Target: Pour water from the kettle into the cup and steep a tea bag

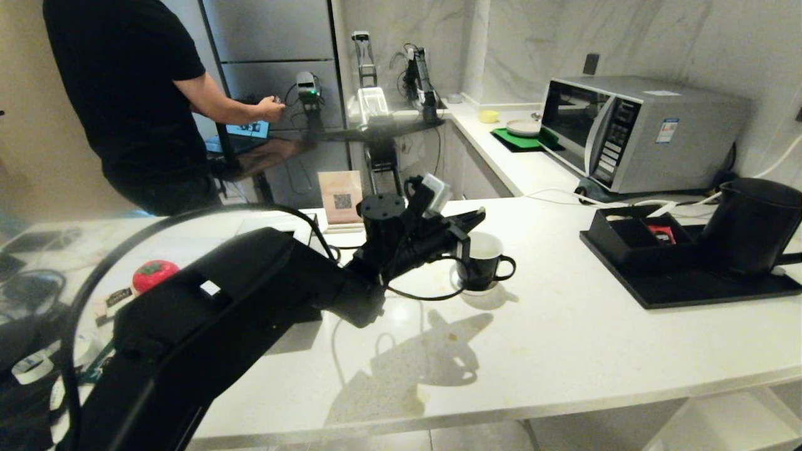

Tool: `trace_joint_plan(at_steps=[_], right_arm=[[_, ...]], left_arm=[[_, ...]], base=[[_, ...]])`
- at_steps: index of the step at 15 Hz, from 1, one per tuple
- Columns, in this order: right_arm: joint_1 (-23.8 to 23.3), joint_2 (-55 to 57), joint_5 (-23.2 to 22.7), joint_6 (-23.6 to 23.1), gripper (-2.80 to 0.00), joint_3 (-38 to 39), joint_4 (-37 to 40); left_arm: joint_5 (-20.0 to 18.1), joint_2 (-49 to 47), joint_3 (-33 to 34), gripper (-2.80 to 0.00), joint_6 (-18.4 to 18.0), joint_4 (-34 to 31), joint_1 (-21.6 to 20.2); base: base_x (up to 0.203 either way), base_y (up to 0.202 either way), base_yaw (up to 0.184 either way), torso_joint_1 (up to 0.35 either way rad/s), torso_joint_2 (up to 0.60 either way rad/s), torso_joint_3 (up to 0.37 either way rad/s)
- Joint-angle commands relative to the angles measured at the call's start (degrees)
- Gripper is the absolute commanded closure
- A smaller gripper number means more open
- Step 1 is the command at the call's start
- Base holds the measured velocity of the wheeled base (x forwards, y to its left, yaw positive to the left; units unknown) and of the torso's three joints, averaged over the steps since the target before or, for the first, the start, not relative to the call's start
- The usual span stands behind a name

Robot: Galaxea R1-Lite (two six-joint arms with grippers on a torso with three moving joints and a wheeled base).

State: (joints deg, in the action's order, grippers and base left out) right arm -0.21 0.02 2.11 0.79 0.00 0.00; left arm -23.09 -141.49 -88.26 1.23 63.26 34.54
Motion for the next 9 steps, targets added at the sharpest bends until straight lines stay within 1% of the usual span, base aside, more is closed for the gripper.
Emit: trace_joint_plan(at_steps=[1,4,7,9], right_arm=[[0.0,0.0,0.0,0.0,0.0,0.0,0.0],[0.0,0.0,0.0,0.0,0.0,0.0,0.0],[0.0,0.0,0.0,0.0,0.0,0.0,0.0],[0.0,0.0,0.0,0.0,0.0,0.0,0.0]], left_arm=[[-0.1,2.5,-0.3,0.0,0.1,-0.6,-0.1],[-0.2,4.2,-2.7,0.0,0.0,-2.7,-0.1],[-0.1,5.1,-7.1,0.0,0.0,-5.9,-0.1],[-0.1,5.4,-7.8,0.0,0.0,-6.8,-0.1]], base=[[0.0,0.0,0.0,0.0,0.0,0.0],[0.0,0.0,0.0,0.0,0.0,0.0],[0.0,0.0,0.0,0.0,0.0,0.0],[0.0,0.0,0.0,0.0,0.0,0.0]])
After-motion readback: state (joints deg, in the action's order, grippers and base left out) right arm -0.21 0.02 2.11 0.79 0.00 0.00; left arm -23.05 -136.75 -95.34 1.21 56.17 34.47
